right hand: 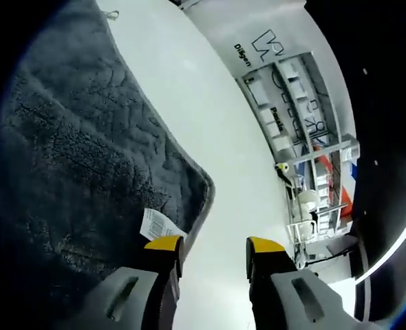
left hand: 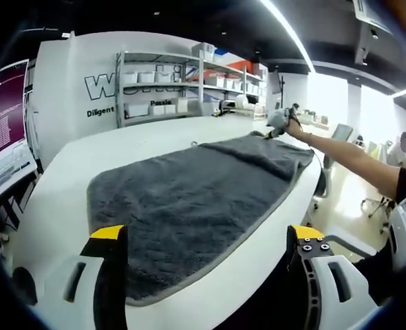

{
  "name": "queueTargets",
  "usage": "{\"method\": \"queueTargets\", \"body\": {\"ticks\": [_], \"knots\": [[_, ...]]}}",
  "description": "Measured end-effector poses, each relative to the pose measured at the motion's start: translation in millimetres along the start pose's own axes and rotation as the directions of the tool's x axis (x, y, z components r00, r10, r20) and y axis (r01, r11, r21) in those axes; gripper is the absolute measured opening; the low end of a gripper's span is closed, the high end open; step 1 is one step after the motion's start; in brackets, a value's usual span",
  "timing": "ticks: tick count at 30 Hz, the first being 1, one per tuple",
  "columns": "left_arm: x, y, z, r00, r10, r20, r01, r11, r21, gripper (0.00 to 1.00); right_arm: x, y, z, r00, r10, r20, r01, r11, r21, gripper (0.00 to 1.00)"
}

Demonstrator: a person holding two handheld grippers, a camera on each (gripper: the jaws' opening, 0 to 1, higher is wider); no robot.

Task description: Open the folded towel by lifting each exposed corner and separating the folded layers until the towel lies flat within the target outline without major curled edges

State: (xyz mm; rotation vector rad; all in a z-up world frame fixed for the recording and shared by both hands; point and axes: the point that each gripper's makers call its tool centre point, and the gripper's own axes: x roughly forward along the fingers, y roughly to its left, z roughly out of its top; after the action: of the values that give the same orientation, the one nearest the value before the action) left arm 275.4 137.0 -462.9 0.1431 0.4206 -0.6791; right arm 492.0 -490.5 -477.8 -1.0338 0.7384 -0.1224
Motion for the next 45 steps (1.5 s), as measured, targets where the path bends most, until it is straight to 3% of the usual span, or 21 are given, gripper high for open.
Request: {"method": "queueTargets", "body": {"ticks": [7, 10, 16, 20, 24, 25, 28, 30, 33, 36, 37, 38, 42, 45], "knots": [[-2.6, 4.3, -4.0, 1.000, 0.005, -0.006, -0.005, 1.000, -0.021, 0.97, -10.4, -23.7, -5.2, 1.000, -0.003, -0.005, 0.003, 0.995, 0.098, 0.81], [-2.5, 2.6, -4.3, 1.000, 0.005, -0.005, -0.005, 1.000, -0.022, 0.99, -21.0, -22.5, -8.3, 1.000, 0.012, -0.011, -0.010, 0.991, 0.134, 0.98], [-1.3, -2.9, -3.2, 1.000, 0.000, 0.000, 0.000, 1.000, -0.022, 0.99, -54.5, 3.8, -17.5, 0.985, 0.173, 0.020, -0.173, 0.952, 0.254, 0.99], [-0.3, -3.6, -1.5, 1.000, 0.001, 0.002, -0.001, 1.000, -0.021, 0.99, -79.2, 12.2, -16.3, 0.970, 0.223, 0.093, -0.241, 0.925, 0.296, 0.99], [0.0, -6.3, -2.6, 1.000, -0.001, 0.000, 0.001, 1.000, -0.021, 0.99, -99.7, 18.0, -21.9, 0.958, 0.258, 0.122, -0.284, 0.906, 0.314, 0.99], [-0.1, -6.4, -2.9, 1.000, 0.000, 0.000, 0.000, 1.000, -0.023, 0.99, -103.8, 21.1, -23.0, 0.951, 0.279, 0.132, -0.307, 0.897, 0.318, 0.99], [-0.5, -5.0, -3.5, 1.000, 0.001, -0.001, -0.001, 1.000, -0.025, 0.99, -123.8, 40.6, -21.0, 0.907, 0.362, 0.217, -0.416, 0.851, 0.320, 0.99], [-0.9, -3.5, -3.3, 1.000, 0.003, -0.002, -0.003, 1.000, -0.027, 0.99, -134.4, 53.3, -28.4, 0.885, 0.411, 0.217, -0.462, 0.829, 0.314, 0.99], [-1.3, -2.7, -2.8, 1.000, 0.003, -0.003, -0.003, 1.000, -0.027, 0.99, -147.8, 68.5, -37.4, 0.865, 0.450, 0.223, -0.499, 0.821, 0.278, 0.97], [-1.4, -2.1, -2.3, 1.000, 0.004, -0.005, -0.004, 1.000, -0.027, 0.99, -166.4, 86.4, -37.7, 0.807, 0.515, 0.289, -0.581, 0.782, 0.227, 0.75], [-1.3, -1.9, -2.2, 1.000, 0.004, -0.006, -0.004, 1.000, -0.026, 0.99, -173.1, 91.0, -37.7, 0.778, 0.538, 0.324, -0.616, 0.753, 0.230, 0.64], [-1.1, -1.9, -2.2, 1.000, 0.004, -0.006, -0.004, 1.000, -0.026, 0.99, -175.7, 92.5, -38.9, 0.762, 0.552, 0.339, -0.638, 0.731, 0.242, 0.58], [-1.2, -3.1, -1.7, 1.000, 0.000, -0.005, 0.000, 1.000, -0.026, 0.99, -184.4, 102.8, -46.5, 0.715, 0.602, 0.357, -0.689, 0.693, 0.212, 0.30], [-2.2, -4.2, -1.9, 1.000, 0.000, -0.006, 0.000, 1.000, -0.025, 0.98, -189.4, 110.8, -46.5, 0.684, 0.629, 0.371, -0.721, 0.660, 0.211, 0.27]]}}
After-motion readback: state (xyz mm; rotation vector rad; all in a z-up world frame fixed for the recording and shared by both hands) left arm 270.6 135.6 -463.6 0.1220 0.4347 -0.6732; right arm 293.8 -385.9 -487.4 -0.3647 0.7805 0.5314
